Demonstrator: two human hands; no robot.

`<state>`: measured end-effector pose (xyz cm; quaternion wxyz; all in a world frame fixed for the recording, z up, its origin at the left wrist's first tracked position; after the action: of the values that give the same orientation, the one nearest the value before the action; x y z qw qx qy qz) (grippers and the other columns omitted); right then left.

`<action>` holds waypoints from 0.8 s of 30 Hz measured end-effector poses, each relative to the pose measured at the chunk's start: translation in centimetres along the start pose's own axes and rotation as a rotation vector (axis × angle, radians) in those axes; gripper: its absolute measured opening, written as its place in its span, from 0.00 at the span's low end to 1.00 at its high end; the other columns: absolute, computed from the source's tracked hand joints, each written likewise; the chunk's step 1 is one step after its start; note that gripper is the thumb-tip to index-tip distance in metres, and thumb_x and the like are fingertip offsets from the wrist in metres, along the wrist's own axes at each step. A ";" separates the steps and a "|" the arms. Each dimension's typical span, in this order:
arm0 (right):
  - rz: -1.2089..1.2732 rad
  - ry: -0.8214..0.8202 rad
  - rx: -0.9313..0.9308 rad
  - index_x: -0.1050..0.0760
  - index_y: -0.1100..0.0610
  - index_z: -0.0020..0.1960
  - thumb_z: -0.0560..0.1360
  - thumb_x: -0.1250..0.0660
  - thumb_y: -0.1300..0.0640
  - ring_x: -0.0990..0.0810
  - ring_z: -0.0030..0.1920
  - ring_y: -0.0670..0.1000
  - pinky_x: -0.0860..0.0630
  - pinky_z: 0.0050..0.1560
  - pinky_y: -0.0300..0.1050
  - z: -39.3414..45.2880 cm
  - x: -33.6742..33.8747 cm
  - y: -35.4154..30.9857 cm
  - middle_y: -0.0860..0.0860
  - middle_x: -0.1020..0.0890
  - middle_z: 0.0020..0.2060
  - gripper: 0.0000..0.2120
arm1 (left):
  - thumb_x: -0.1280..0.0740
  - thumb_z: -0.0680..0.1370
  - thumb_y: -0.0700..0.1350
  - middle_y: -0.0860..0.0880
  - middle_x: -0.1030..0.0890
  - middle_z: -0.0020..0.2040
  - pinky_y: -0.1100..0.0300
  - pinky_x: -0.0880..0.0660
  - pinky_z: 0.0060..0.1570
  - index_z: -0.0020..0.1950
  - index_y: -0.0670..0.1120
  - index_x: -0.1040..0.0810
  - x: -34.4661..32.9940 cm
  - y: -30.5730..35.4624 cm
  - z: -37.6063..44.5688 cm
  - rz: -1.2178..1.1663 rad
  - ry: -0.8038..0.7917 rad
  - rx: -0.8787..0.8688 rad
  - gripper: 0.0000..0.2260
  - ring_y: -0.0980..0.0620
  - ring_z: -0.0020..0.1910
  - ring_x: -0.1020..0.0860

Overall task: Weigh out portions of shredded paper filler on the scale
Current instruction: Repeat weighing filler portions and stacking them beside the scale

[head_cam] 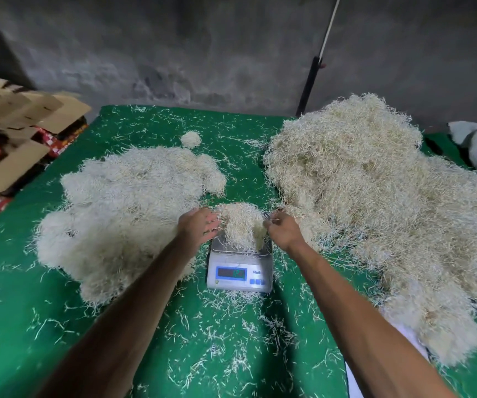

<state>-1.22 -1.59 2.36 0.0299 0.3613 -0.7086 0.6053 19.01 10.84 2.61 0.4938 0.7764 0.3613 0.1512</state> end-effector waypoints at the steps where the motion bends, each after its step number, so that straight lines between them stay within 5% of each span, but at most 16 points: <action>1: 0.010 -0.004 -0.010 0.25 0.59 0.57 0.83 0.35 0.58 0.20 0.46 0.50 0.24 0.42 0.43 -0.1 -0.3 0.2 0.56 0.19 0.52 0.06 | 0.38 0.84 0.40 0.38 0.19 0.63 0.54 0.19 0.44 0.70 0.36 0.29 0.3 -0.2 -0.1 -0.006 0.003 0.009 0.15 0.44 0.51 0.17; 5: 0.050 -0.025 -0.033 0.26 0.56 0.55 0.83 0.35 0.58 0.18 0.51 0.55 0.18 0.55 0.53 -0.5 -1.0 0.4 0.54 0.20 0.50 0.02 | 0.38 0.84 0.40 0.41 0.18 0.62 0.56 0.19 0.41 0.69 0.37 0.28 1.2 -0.7 -0.2 0.038 0.008 0.012 0.14 0.47 0.51 0.17; 10: 0.028 -0.022 -0.046 0.25 0.58 0.56 0.83 0.36 0.57 0.19 0.47 0.52 0.21 0.44 0.44 -0.1 -1.5 0.5 0.55 0.19 0.52 0.05 | 0.38 0.83 0.40 0.45 0.18 0.55 0.58 0.19 0.41 0.67 0.38 0.27 1.4 -1.0 0.6 0.043 0.018 0.025 0.13 0.50 0.49 0.18; 12: 0.006 -0.015 -0.050 0.25 0.58 0.55 0.83 0.35 0.57 0.19 0.48 0.51 0.20 0.46 0.45 0.4 -1.6 0.8 0.55 0.19 0.53 0.04 | 0.36 0.83 0.39 0.43 0.18 0.58 0.59 0.19 0.40 0.68 0.38 0.26 1.2 -1.3 1.4 0.094 0.024 0.006 0.14 0.50 0.50 0.18; 15: -0.099 0.014 -0.003 0.26 0.55 0.57 0.82 0.34 0.57 0.20 0.42 0.44 0.23 0.37 0.38 1.4 -2.1 0.6 0.56 0.18 0.55 0.05 | 0.34 0.80 0.34 0.41 0.21 0.64 0.56 0.20 0.46 0.70 0.40 0.26 0.6 -1.1 2.4 0.306 0.064 -0.112 0.17 0.54 0.45 0.21; 17: -0.214 0.040 0.092 0.26 0.56 0.67 0.80 0.30 0.53 0.18 0.48 0.48 0.17 0.48 0.44 2.3 -2.7 0.3 0.55 0.20 0.61 0.17 | 0.35 0.78 0.30 0.43 0.29 0.74 0.57 0.22 0.43 0.76 0.45 0.32 -0.2 -0.8 3.1 0.495 0.052 -0.243 0.27 0.61 0.40 0.25; 18: -0.314 0.053 0.149 0.28 0.56 0.70 0.78 0.29 0.50 0.20 0.56 0.51 0.20 0.60 0.49 3.0 -3.2 0.1 0.54 0.23 0.64 0.23 | 0.36 0.78 0.28 0.46 0.35 0.78 0.60 0.23 0.40 0.80 0.49 0.37 -0.8 -0.6 3.6 0.589 -0.001 -0.303 0.33 0.60 0.41 0.24; 20: -0.503 0.062 0.275 0.30 0.55 0.72 0.76 0.29 0.43 0.25 0.65 0.54 0.30 0.70 0.52 3.5 -4.1 -0.5 0.53 0.24 0.66 0.29 | 0.36 0.76 0.27 0.50 0.43 0.82 0.66 0.22 0.39 0.82 0.57 0.45 -1.9 -0.3 3.9 0.763 -0.125 -0.400 0.41 0.49 0.60 0.20; 22: -0.590 0.065 0.366 0.32 0.54 0.70 0.76 0.29 0.43 0.23 0.61 0.55 0.29 0.68 0.52 4.5 -5.4 -1.0 0.52 0.22 0.60 0.28 | 0.34 0.76 0.30 0.50 0.43 0.82 0.56 0.22 0.59 0.82 0.61 0.47 -2.9 -0.2 5.3 0.909 -0.170 -0.429 0.43 0.43 0.75 0.33; 24: -0.650 0.097 0.481 0.32 0.53 0.66 0.77 0.30 0.47 0.23 0.57 0.54 0.27 0.68 0.51 5.4 -6.5 -1.5 0.51 0.21 0.55 0.22 | 0.33 0.78 0.34 0.48 0.35 0.79 0.54 0.25 0.63 0.81 0.60 0.43 -3.3 -0.4 6.8 0.979 -0.135 -0.425 0.38 0.49 0.69 0.27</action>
<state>6.53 -3.28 -0.99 0.1675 0.5342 -0.3934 0.7293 20.58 4.07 -0.53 0.5338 0.7451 -0.1143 0.3831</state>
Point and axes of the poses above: each hand's wrist, its own z-axis towards the middle knuckle, its own x-axis out of the back of the hand, y = z × x, the point moved 3 cm from there along z, towards the middle knuckle
